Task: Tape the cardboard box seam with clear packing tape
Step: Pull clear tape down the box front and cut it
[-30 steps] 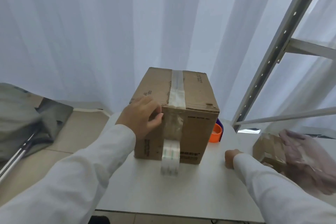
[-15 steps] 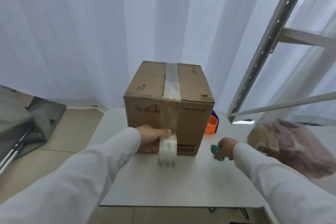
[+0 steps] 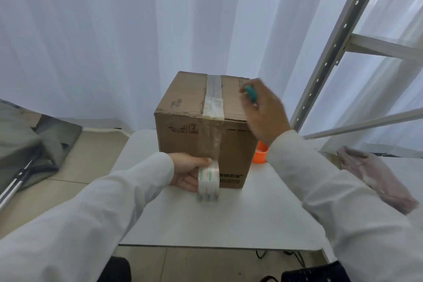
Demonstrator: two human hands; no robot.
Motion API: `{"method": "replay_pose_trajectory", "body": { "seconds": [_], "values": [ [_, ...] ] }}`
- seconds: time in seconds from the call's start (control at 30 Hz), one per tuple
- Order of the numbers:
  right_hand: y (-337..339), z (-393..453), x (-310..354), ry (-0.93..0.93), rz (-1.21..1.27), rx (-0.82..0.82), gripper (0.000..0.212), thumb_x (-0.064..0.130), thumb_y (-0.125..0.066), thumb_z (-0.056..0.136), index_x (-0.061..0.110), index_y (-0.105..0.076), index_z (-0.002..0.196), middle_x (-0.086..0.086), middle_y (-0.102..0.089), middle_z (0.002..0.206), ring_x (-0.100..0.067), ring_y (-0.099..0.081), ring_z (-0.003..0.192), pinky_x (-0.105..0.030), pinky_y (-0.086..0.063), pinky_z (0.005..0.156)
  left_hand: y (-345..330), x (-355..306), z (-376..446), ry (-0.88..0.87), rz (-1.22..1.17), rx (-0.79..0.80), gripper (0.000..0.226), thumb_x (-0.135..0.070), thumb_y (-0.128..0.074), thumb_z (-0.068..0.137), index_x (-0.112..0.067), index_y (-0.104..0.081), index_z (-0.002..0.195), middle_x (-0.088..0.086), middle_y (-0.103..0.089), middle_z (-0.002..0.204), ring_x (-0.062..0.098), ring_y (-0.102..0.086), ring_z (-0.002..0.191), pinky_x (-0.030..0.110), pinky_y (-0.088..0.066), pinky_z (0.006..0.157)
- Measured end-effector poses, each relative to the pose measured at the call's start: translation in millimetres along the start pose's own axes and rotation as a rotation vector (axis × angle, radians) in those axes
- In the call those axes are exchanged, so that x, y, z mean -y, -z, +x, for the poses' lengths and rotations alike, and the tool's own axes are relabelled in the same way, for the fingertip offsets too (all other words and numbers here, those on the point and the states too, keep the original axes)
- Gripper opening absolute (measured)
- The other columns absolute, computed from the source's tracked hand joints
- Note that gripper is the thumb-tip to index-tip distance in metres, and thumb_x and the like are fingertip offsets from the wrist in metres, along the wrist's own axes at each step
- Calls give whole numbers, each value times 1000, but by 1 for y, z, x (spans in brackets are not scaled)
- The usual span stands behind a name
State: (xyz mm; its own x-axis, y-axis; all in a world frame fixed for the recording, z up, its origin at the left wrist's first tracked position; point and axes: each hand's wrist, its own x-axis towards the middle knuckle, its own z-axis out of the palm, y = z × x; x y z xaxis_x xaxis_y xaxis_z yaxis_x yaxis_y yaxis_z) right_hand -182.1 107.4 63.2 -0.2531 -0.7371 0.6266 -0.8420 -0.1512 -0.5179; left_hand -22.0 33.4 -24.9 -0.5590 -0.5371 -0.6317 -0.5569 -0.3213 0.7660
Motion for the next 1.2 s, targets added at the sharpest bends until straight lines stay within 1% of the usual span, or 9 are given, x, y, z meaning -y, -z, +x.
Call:
{"method": "replay_pose_trajectory", "body": {
  "seconds": [0.07,0.23,0.37,0.6,0.73,0.8,0.9,1.03,1.2],
  "values": [
    [-19,-5,4,87,-178,109,19,30,-43,96,14,-48,104,5,-51,88,-14,-50,74,-15,-38,65,0,0,-1,-5,7,-33,30,-39,-55,89,-10,-65,85,1,-72,58,13,-70,51,22,-58,52],
    [-41,-10,-9,71,-309,243,33,41,-48,92,16,-47,113,-2,-62,102,-12,-52,77,-20,-41,71,1,-1,-3,-3,30,-56,27,-39,-56,88,-13,-63,84,5,-68,75,14,-67,58,22,-57,53],
    [-52,-6,-10,3,-252,186,41,45,-60,83,17,-51,111,-5,-66,105,-11,-52,77,-21,-43,71,0,-2,-2,19,43,-49,31,-40,-53,90,-11,-63,84,6,-68,74,13,-68,53,23,-58,54],
    [-54,-6,-11,11,-237,187,39,44,-63,82,15,-54,107,-7,-66,106,-20,-58,87,-29,-48,76,-5,-4,-6,77,26,-31,35,-40,-49,92,-8,-62,86,8,-67,77,19,-67,69,28,-56,65],
    [-54,-7,-9,20,-288,194,40,44,-62,82,15,-54,108,-6,-65,103,-17,-53,83,-27,-46,75,-5,-6,-6,97,3,-42,34,-39,-50,92,-7,-61,91,9,-67,80,20,-66,71,31,-55,71],
    [-54,-9,-7,45,-325,192,40,44,-61,83,15,-53,109,-6,-65,101,-17,-51,82,-32,-48,81,-5,-8,-6,99,-3,-52,35,-38,-50,92,-5,-61,98,10,-67,81,20,-66,72,33,-55,77],
    [-54,-12,-7,72,-360,203,39,42,-60,84,15,-51,110,-5,-65,101,-11,-42,79,-36,-42,95,-5,-8,-8,95,-1,-53,37,-39,-49,92,-5,-59,105,9,-67,82,20,-66,72,34,-53,82],
    [-54,-13,-6,79,-375,200,39,41,-61,84,14,-51,110,-5,-65,102,-10,-39,81,-40,-38,102,-5,-7,-10,94,-4,-36,38,-40,-49,92,-6,-60,104,8,-67,80,19,-66,70,31,-56,71],
    [-58,-14,-9,149,-399,195,37,37,-66,81,14,-51,104,-6,-66,105,-22,-60,97,-37,-20,113,-7,-3,-10,61,-50,-51,35,-41,-52,90,-7,-62,92,8,-70,78,18,-69,65,28,-57,61]
  ]
}}
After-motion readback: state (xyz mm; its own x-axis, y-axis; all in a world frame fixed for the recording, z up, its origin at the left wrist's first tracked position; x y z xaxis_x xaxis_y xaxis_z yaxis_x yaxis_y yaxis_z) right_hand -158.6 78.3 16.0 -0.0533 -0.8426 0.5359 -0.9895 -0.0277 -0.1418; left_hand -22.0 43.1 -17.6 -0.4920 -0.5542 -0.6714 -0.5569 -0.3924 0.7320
